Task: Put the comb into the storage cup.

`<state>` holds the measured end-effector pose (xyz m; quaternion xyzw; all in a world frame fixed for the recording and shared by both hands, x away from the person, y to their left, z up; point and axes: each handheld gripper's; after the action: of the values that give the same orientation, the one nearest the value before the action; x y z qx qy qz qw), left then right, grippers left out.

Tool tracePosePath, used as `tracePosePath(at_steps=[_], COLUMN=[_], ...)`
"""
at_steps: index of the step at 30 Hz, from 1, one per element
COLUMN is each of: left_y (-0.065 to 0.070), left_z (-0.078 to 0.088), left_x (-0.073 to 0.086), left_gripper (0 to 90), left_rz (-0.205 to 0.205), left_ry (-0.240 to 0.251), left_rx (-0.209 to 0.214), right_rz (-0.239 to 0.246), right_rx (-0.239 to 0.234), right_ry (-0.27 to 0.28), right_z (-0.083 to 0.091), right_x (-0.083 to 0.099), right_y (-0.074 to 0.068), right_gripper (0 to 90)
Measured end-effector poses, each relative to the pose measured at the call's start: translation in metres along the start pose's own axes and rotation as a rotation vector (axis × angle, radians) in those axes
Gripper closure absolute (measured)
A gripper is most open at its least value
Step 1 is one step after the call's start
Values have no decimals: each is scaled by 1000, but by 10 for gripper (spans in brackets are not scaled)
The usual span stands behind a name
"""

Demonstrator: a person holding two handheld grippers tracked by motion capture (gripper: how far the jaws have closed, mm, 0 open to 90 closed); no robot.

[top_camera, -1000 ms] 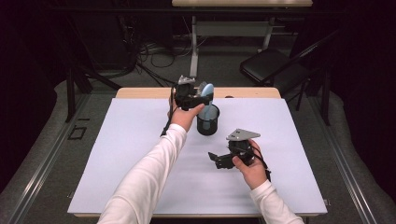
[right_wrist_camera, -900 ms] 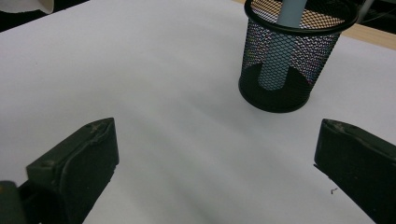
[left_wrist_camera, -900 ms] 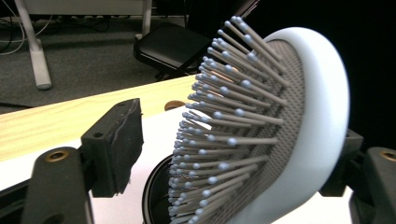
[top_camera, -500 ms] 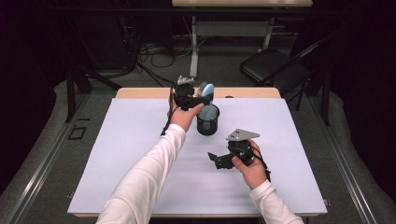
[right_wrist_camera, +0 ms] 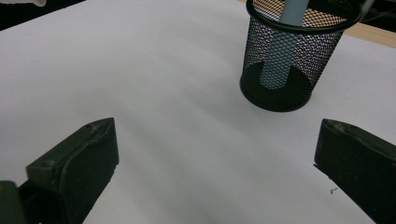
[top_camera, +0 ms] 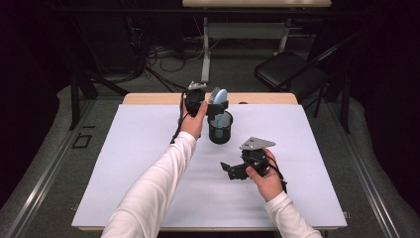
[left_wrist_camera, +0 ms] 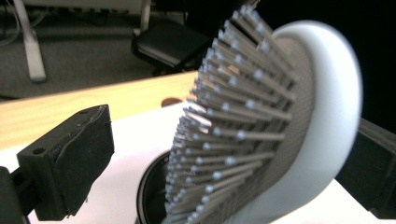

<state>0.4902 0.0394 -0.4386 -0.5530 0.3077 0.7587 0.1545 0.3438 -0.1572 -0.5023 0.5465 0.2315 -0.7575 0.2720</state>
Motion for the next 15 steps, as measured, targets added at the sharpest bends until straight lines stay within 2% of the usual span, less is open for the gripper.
tracePosePath(at_steps=[15], left_y=[1], left_z=[1], left_x=[-1], left_gripper=[6], left_rz=[-13], left_ry=[1], left_rx=[8], right_rz=[-1], right_rx=[3], right_ry=[2], right_z=[0], right_x=[1], right_y=[0], right_gripper=[0])
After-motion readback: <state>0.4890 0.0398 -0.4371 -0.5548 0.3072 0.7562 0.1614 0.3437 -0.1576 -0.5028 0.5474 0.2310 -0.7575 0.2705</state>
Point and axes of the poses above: each handheld gripper's, and its own axes: z roughly backward along the jaws, x roughly out of its underside, y roughly to its right, and after that the axes turned 15 degrees about y, right-handed
